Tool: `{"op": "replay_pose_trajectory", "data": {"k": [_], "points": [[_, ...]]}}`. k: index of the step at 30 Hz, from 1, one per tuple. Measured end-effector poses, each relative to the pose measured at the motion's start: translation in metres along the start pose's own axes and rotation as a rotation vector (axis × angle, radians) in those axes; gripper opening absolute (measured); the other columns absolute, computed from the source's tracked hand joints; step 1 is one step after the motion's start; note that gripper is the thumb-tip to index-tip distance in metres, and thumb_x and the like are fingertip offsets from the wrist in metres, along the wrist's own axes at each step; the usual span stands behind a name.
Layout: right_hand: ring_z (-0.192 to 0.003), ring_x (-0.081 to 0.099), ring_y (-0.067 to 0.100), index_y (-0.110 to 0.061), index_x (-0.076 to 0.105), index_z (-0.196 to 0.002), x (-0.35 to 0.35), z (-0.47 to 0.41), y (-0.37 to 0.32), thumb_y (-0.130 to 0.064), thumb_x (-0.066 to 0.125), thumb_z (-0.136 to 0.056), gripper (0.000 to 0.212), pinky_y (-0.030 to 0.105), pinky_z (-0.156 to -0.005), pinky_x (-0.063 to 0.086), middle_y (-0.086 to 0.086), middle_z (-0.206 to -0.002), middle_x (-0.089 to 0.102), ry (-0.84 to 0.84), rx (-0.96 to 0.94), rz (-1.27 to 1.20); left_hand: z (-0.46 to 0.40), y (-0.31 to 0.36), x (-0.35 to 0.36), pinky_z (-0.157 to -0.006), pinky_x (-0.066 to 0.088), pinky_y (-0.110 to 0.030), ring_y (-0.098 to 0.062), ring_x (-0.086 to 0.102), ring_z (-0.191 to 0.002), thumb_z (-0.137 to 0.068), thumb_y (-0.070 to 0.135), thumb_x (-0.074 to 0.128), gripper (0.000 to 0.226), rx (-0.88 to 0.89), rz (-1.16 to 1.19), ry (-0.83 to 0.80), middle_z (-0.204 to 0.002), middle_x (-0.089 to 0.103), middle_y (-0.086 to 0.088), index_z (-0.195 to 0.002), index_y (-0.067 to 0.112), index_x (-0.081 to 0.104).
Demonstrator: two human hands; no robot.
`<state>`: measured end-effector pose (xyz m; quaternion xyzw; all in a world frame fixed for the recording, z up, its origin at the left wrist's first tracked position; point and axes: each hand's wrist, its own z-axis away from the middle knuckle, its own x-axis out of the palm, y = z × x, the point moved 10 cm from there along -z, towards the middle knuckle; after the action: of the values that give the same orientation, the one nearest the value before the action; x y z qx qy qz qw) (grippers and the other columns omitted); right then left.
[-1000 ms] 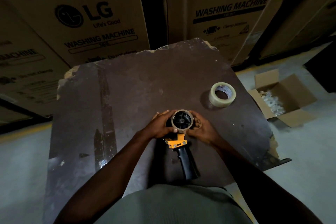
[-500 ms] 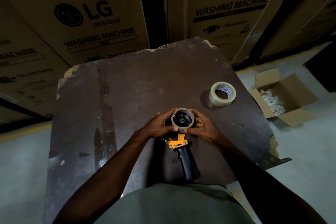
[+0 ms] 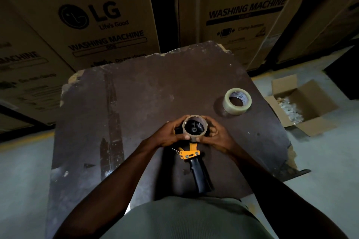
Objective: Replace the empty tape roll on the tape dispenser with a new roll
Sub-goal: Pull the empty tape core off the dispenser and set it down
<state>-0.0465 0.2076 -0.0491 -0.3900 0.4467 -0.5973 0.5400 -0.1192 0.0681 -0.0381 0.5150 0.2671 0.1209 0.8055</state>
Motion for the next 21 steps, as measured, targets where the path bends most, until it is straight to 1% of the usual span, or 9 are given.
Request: {"op": "replay_pose_trajectory", "data": {"k": [5,6,8,11,12,14,17,19,21], "points": [[-0.119,0.064,0.021,-0.022,0.052,-0.132,-0.001,-0.001,-0.011,0.008,0.081,-0.073,0.072,0.036,-0.100,0.053,0.003,-0.126,0.068,0.017,-0.020,-0.025,0.000,0.006,-0.003,-0.108,0.040,-0.021,0.002,0.049,-0.130,-0.084,0.010,0.074,0.080,0.000,0.058,0.020,-0.145,0.051,0.004,-0.151,0.017,0.030],[-0.121,0.063,0.023,-0.022,0.051,-0.134,-0.001,-0.001,-0.013,0.006,0.082,-0.073,0.074,0.038,-0.100,0.053,0.004,-0.128,0.067,0.017,-0.023,-0.024,0.000,0.008,-0.003,-0.109,0.040,-0.023,0.002,0.049,-0.130,-0.084,0.011,0.074,0.080,0.002,0.050,0.021,-0.144,0.051,0.005,-0.150,0.018,0.031],[-0.123,0.062,0.023,-0.027,0.052,-0.132,0.000,0.000,-0.014,0.004,0.083,-0.072,0.074,0.038,-0.099,0.053,0.003,-0.129,0.067,0.021,-0.021,-0.023,0.001,0.008,-0.004,-0.115,0.037,-0.036,-0.002,0.047,-0.133,-0.084,0.019,0.076,0.082,-0.005,0.036,0.025,-0.146,0.051,0.006,-0.152,0.021,0.031],[-0.119,0.064,0.018,-0.029,0.055,-0.125,0.000,0.005,-0.018,0.008,0.081,-0.072,0.070,0.029,-0.093,0.054,-0.002,-0.122,0.070,0.029,-0.033,0.011,0.003,0.008,-0.009,-0.118,0.024,-0.057,-0.003,0.041,-0.138,-0.078,0.047,0.077,0.086,-0.011,-0.071,0.055,-0.146,0.049,0.017,-0.149,0.041,0.030],[-0.117,0.065,0.016,-0.028,0.055,-0.124,0.000,0.007,-0.020,0.010,0.081,-0.071,0.069,0.027,-0.092,0.054,-0.003,-0.120,0.071,0.032,-0.039,0.023,0.004,0.011,-0.010,-0.118,0.021,-0.060,-0.003,0.040,-0.139,-0.076,0.053,0.076,0.086,-0.008,-0.099,0.065,-0.146,0.048,0.019,-0.148,0.044,0.030],[-0.116,0.065,0.013,-0.026,0.055,-0.124,-0.002,0.010,-0.025,0.007,0.084,-0.069,0.071,0.025,-0.092,0.054,-0.003,-0.120,0.071,0.053,-0.057,0.040,0.006,0.019,-0.012,-0.119,0.021,-0.058,-0.002,0.040,-0.138,-0.075,0.053,0.076,0.086,0.008,-0.113,0.084,-0.146,0.049,0.018,-0.148,0.042,0.031],[-0.113,0.064,0.003,-0.027,0.053,-0.126,-0.005,0.015,-0.036,-0.001,0.089,-0.067,0.074,0.019,-0.090,0.052,-0.008,-0.120,0.068,0.102,-0.095,0.107,0.008,0.026,-0.012,-0.119,0.014,-0.061,-0.002,0.042,-0.137,-0.071,0.057,0.076,0.086,0.014,-0.109,0.105,-0.142,0.053,0.019,-0.144,0.048,0.032],[-0.108,0.063,-0.006,-0.024,0.051,-0.128,-0.008,0.018,-0.040,-0.002,0.089,-0.067,0.075,0.012,-0.086,0.049,-0.010,-0.120,0.066,0.127,-0.099,0.131,0.008,0.028,-0.011,-0.118,0.016,-0.062,-0.002,0.044,-0.136,-0.069,0.057,0.078,0.085,0.028,-0.068,0.109,-0.141,0.054,0.019,-0.143,0.049,0.035],[-0.107,0.063,-0.007,-0.021,0.051,-0.130,-0.013,0.022,-0.042,-0.004,0.089,-0.068,0.074,0.012,-0.085,0.048,-0.007,-0.121,0.066,0.159,-0.109,0.146,0.011,0.033,-0.010,-0.118,0.021,-0.060,-0.004,0.045,-0.135,-0.069,0.055,0.078,0.086,0.032,-0.065,0.132,-0.143,0.053,0.016,-0.143,0.045,0.037]]}}
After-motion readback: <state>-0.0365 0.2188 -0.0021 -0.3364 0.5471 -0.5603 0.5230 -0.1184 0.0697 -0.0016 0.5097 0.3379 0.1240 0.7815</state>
